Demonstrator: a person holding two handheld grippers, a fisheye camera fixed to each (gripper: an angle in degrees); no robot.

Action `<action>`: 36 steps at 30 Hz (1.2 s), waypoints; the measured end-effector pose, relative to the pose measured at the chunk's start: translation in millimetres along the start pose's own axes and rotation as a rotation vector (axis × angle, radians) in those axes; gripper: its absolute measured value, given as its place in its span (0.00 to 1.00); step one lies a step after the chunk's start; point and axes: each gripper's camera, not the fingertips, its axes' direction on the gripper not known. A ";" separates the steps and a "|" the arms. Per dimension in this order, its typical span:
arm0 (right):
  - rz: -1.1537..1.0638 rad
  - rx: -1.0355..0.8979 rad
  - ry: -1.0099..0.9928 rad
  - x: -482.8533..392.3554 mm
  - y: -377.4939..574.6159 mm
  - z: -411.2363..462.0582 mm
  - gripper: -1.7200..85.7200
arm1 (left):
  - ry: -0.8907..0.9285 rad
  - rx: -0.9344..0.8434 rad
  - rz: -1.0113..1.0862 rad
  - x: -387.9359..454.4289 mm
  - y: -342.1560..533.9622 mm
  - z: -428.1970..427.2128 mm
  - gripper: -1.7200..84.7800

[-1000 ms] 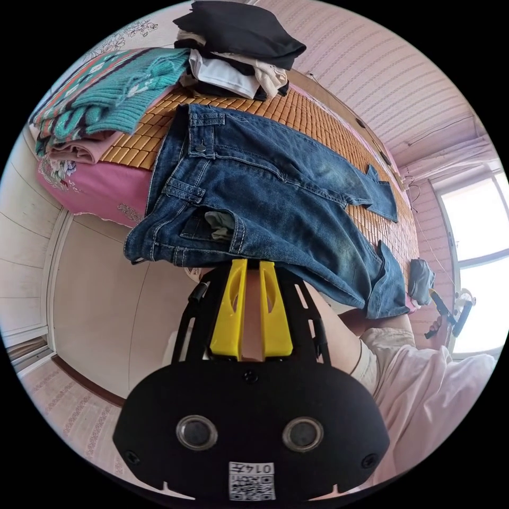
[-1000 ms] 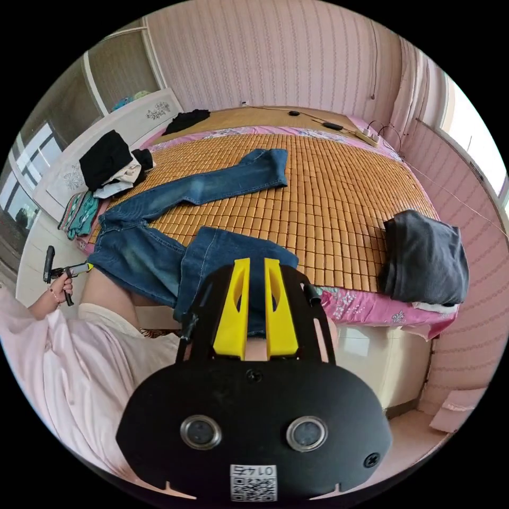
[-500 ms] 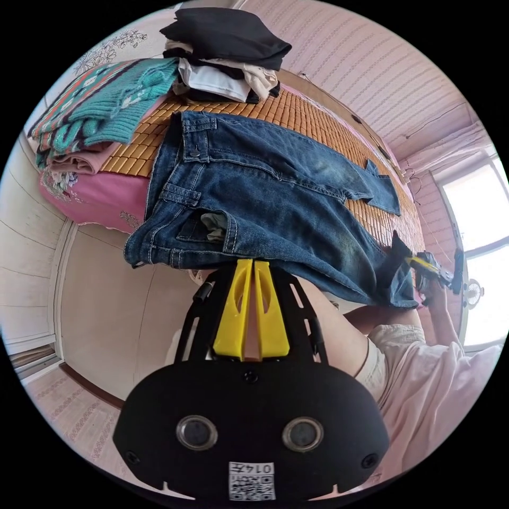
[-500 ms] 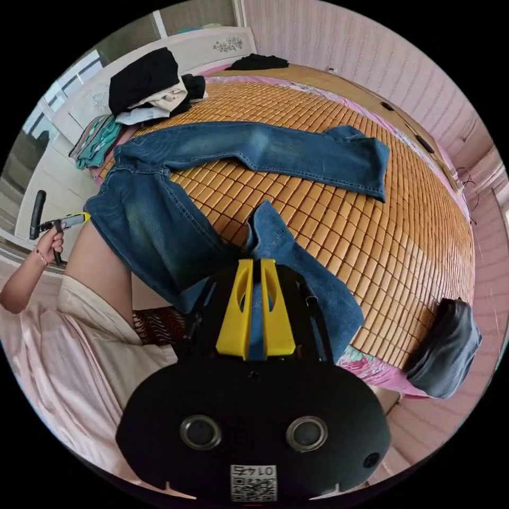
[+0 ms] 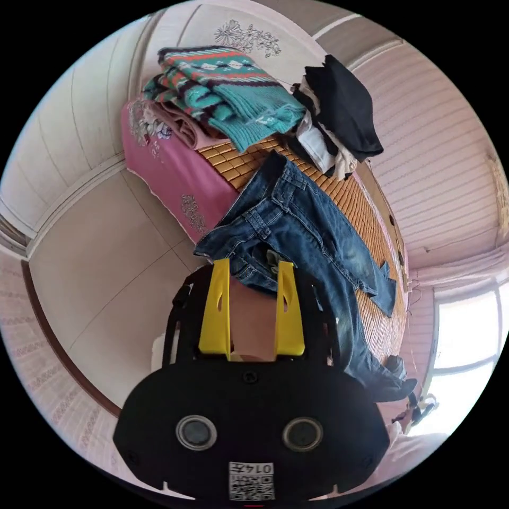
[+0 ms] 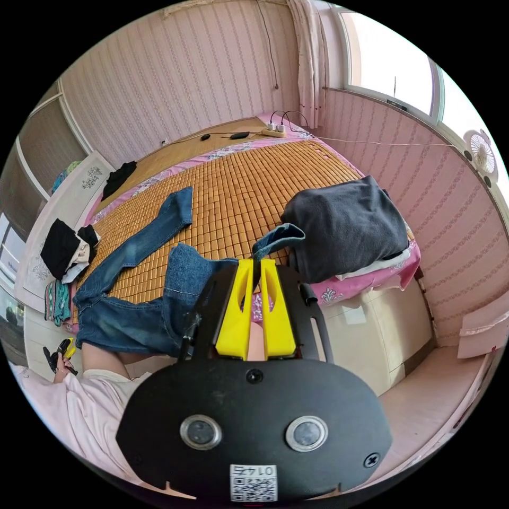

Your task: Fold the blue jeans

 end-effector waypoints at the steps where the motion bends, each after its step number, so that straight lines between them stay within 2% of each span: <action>1: -0.008 0.002 0.004 -4.4 0.9 2.4 0.04 | 0.034 -0.026 -0.029 -7.0 -3.9 8.3 0.18; 3: -0.021 -0.001 0.011 -11.6 -1.0 5.5 0.04 | 0.132 -0.116 -0.109 -22.6 -19.9 37.3 0.16; 5: -0.044 0.008 0.012 -20.0 -8.1 3.6 0.04 | 0.125 -0.128 -0.089 -16.9 -33.0 38.7 0.08; 9: -0.074 0.050 0.038 -27.0 -20.7 -9.4 0.04 | 0.182 0.028 0.151 45.4 -62.9 -20.0 0.06; 13: -0.063 0.064 0.056 -19.5 -23.9 -7.9 0.04 | 0.172 0.232 0.241 59.8 -78.6 -86.4 0.06; 16: -0.063 -0.013 0.046 -18.8 -16.7 25.6 0.04 | -0.014 0.219 0.236 42.6 -90.1 -75.6 0.07; 21: -0.025 -0.170 0.087 -15.6 -1.3 96.2 0.05 | -0.186 -0.009 0.106 -1.9 -78.5 25.2 0.09; 23: 0.024 -0.292 0.112 -1.4 4.0 122.5 0.07 | -0.209 -0.001 0.114 -1.3 -62.9 32.0 0.10; 25: 0.040 -0.292 0.111 5.2 4.5 124.0 0.07 | -0.233 0.043 0.163 9.8 -46.7 26.3 0.10; 29: -0.058 -0.233 0.170 -16.9 -20.2 122.3 0.07 | -0.298 0.071 0.433 81.5 -15.1 32.4 0.09; 32: -0.126 -0.178 0.234 -43.4 -46.3 129.3 0.07 | -0.231 0.019 0.621 150.7 3.7 70.9 0.09; 36: -0.166 -0.143 0.047 -63.0 -71.4 140.5 0.09 | -0.050 -0.058 0.812 245.9 32.7 147.3 0.10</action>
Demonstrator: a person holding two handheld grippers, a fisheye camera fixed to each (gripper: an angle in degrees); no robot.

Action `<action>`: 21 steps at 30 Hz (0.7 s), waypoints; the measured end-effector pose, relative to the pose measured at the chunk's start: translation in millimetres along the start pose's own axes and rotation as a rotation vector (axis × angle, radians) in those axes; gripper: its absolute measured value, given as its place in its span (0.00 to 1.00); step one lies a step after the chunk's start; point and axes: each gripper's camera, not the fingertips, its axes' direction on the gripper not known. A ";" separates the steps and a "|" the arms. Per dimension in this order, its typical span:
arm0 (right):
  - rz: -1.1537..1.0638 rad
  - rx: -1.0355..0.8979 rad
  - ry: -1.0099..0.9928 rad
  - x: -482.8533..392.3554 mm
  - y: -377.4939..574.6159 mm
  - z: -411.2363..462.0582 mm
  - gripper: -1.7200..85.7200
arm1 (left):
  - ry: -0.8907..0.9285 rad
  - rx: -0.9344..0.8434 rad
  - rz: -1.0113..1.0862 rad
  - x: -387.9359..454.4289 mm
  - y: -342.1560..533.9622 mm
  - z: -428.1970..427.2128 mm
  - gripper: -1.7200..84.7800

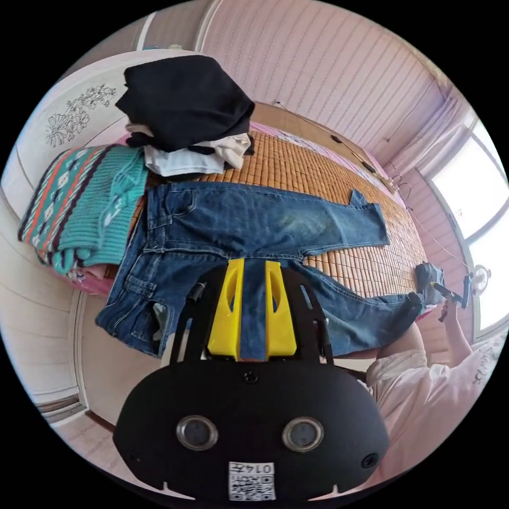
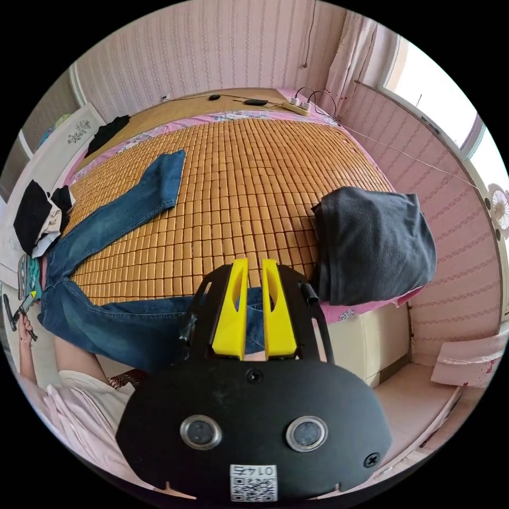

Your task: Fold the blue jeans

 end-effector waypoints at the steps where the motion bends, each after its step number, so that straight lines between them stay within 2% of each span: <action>1: -0.050 0.006 -0.060 -10.0 -11.9 7.0 0.10 | 0.018 -0.005 0.035 13.9 -7.5 12.8 0.10; 6: -0.141 -0.002 -0.214 -50.7 -68.6 68.5 0.15 | 0.045 -0.106 0.367 154.4 -58.0 148.0 0.12; 9: -0.142 -0.040 -0.263 -71.2 -104.0 120.0 0.17 | 0.047 -0.153 0.482 216.8 -71.7 213.9 0.14; 14: -0.046 -0.019 -0.348 -83.2 -150.7 165.1 0.16 | -0.030 -0.281 0.529 248.9 -73.5 300.3 0.14; 18: -0.006 -0.065 -0.396 -80.3 -165.3 184.6 0.09 | -0.026 -0.227 0.520 243.4 -59.3 311.1 0.10; 21: -0.017 0.123 -0.691 -75.7 -175.7 152.5 0.05 | -0.019 -0.165 0.476 231.5 -54.8 304.4 0.03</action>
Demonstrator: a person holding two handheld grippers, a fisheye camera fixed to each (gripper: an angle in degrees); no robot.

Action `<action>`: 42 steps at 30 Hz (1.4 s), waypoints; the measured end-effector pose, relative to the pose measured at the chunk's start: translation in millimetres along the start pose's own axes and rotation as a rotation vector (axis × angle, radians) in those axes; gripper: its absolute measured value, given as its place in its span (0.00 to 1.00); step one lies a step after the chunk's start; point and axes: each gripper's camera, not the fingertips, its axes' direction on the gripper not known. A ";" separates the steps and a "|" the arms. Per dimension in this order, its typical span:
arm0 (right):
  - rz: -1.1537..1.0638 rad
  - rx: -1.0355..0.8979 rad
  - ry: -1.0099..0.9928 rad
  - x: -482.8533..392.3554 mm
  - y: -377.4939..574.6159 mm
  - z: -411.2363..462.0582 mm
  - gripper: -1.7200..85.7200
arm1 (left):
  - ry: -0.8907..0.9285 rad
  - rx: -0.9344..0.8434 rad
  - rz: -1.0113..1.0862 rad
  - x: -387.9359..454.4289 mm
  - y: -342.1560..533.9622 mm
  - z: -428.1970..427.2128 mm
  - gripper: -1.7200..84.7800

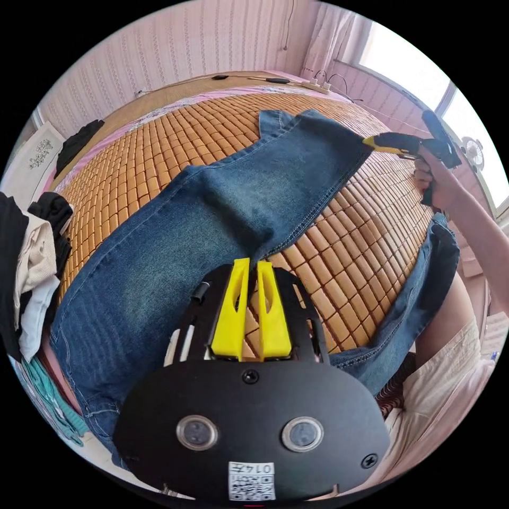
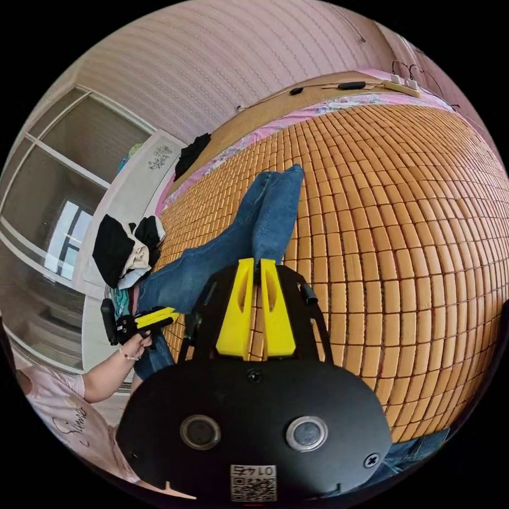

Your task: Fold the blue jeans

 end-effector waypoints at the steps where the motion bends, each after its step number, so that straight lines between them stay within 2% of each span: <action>1: -0.079 0.077 -0.081 -24.6 -7.9 -11.1 0.05 | 0.015 0.022 -0.017 -3.8 3.3 -4.8 0.03; 4: -0.368 0.110 -0.204 -119.4 -18.4 0.1 0.04 | 0.034 0.132 -0.126 -26.7 32.0 -38.0 0.01; 6: -0.486 0.005 -0.307 -167.7 -13.7 39.3 0.04 | 0.017 0.169 -0.199 -43.7 62.0 -51.3 0.01; 7: -0.533 -0.111 -0.356 -187.3 -7.4 75.4 0.05 | 0.015 0.166 -0.215 -47.8 68.8 -50.4 0.01; 8: -0.536 -0.227 -0.347 -193.4 1.4 112.6 0.05 | 0.011 0.145 -0.242 -55.4 80.3 -43.5 0.01; 11: -0.437 -0.370 -0.277 -183.5 28.9 153.6 0.09 | 0.006 0.093 -0.287 -67.9 100.0 -18.3 0.01; 15: -0.432 -0.296 -0.182 -176.4 65.7 106.3 0.12 | -0.014 0.080 -0.288 -72.2 110.5 5.8 0.01; 20: -0.325 -0.141 0.153 -130.4 106.6 24.5 0.15 | -0.003 0.072 -0.288 -77.4 118.4 24.5 0.01; 23: -0.306 -0.170 0.186 -118.0 119.5 29.4 0.21 | 0.005 0.079 -0.291 -79.5 126.3 32.2 0.01; 26: -0.403 -0.245 0.277 -134.9 123.2 69.1 0.24 | 0.008 0.079 -0.297 -79.7 131.8 38.9 0.01; 28: -0.453 -0.228 0.335 -146.1 118.1 94.0 0.22 | 0.005 0.075 -0.299 -78.4 134.0 41.9 0.01; 32: -0.470 -0.169 0.281 -156.7 90.6 120.7 0.07 | -0.015 0.120 -0.283 -69.2 139.3 38.6 0.01; 35: -0.488 -0.139 0.183 -161.8 59.2 77.4 0.04 | -0.046 0.184 -0.215 -54.9 135.7 33.2 0.02; 37: -0.493 -0.162 0.162 -155.2 30.7 34.2 0.03 | -0.005 0.227 -0.176 -46.0 127.2 31.0 0.02; 39: -0.485 -0.192 0.195 -144.8 -2.0 -16.7 0.03 | 0.108 0.306 -0.105 -29.6 112.6 29.1 0.05; 42: -0.427 -0.126 0.406 -128.6 -50.8 -91.8 0.02 | 0.126 0.271 -0.083 -9.3 91.8 42.4 0.08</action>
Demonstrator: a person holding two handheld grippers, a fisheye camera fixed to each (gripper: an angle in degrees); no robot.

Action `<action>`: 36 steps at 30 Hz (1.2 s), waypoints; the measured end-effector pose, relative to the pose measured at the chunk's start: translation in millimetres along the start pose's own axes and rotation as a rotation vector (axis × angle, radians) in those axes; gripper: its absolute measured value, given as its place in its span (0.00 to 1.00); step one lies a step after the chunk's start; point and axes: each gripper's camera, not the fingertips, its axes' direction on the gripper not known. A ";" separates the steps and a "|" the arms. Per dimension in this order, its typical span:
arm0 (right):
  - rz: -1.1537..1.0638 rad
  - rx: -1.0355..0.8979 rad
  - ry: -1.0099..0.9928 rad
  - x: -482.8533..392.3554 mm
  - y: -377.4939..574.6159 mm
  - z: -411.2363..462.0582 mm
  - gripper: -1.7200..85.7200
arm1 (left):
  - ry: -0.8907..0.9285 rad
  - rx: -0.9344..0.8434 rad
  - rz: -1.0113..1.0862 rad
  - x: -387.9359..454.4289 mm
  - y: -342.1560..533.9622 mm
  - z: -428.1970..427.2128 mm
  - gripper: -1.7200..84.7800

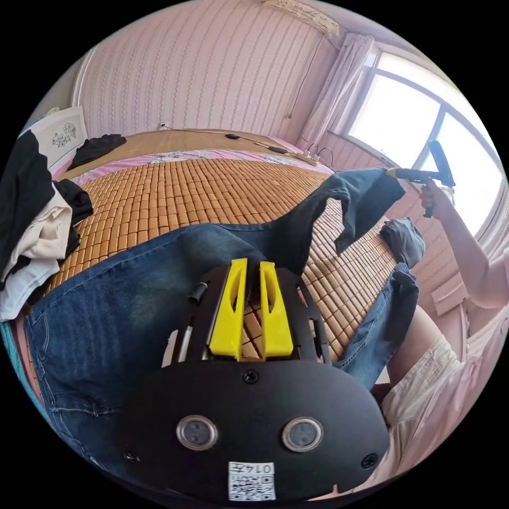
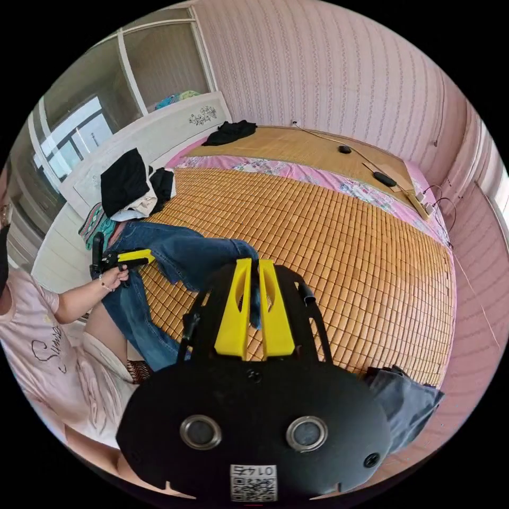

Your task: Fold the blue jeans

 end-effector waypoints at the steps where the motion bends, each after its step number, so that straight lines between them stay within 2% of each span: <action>1: 0.046 0.017 0.126 20.4 -4.5 -11.8 0.02 | 0.002 -0.018 0.006 3.3 -1.7 4.7 0.08; 3: 0.118 -0.003 0.237 45.0 -7.2 -10.0 0.02 | 0.029 -0.037 0.045 13.8 -1.9 12.9 0.08; 7: 0.174 -0.126 0.073 45.7 4.2 59.5 0.02 | -0.046 -0.045 0.043 7.4 0.2 16.2 0.08; 9: 0.191 -0.195 0.054 31.9 17.8 106.3 0.02 | -0.105 -0.101 -0.018 -11.3 -3.6 37.3 0.07; 11: 0.244 -0.270 0.093 18.4 33.4 161.2 0.01 | -0.152 -0.159 -0.061 -26.5 -10.0 59.4 0.07; 14: 0.292 -0.259 0.186 12.3 39.0 196.4 0.01 | -0.255 -0.239 -0.127 -48.6 -24.5 89.9 0.05; 16: 0.311 -0.262 0.232 16.1 37.9 209.9 0.01 | -0.253 -0.248 -0.123 -55.0 -30.8 101.3 0.04; 18: 0.303 -0.218 0.221 20.8 31.6 214.2 0.01 | -0.286 -0.251 -0.119 -55.1 -40.9 111.3 0.02; 22: 0.189 -0.314 0.239 26.8 -1.9 240.9 0.01 | -0.343 -0.283 -0.088 -47.8 -60.0 131.7 0.01; 23: 0.177 -0.262 0.257 29.7 -6.9 241.7 0.01 | -0.352 -0.288 -0.080 -47.1 -67.0 138.3 0.01; 27: 0.274 -0.268 0.178 47.2 -10.6 240.0 0.02 | -0.346 -0.315 -0.047 -39.9 -82.4 151.8 0.01; 29: 0.296 -0.172 0.177 44.6 6.8 207.8 0.02 | -0.342 -0.327 -0.049 -33.0 -84.0 146.0 0.01; 31: 0.276 -0.096 0.141 37.8 33.2 170.6 0.02 | -0.311 -0.267 0.003 -10.4 -81.0 123.7 0.02; 33: 0.251 -0.076 0.144 29.9 70.6 133.1 0.03 | -0.201 -0.225 0.141 42.6 -67.0 91.4 0.03; 36: 0.319 -0.119 0.237 23.5 149.7 80.1 0.12 | -0.034 -0.258 0.282 120.8 -32.2 69.9 0.05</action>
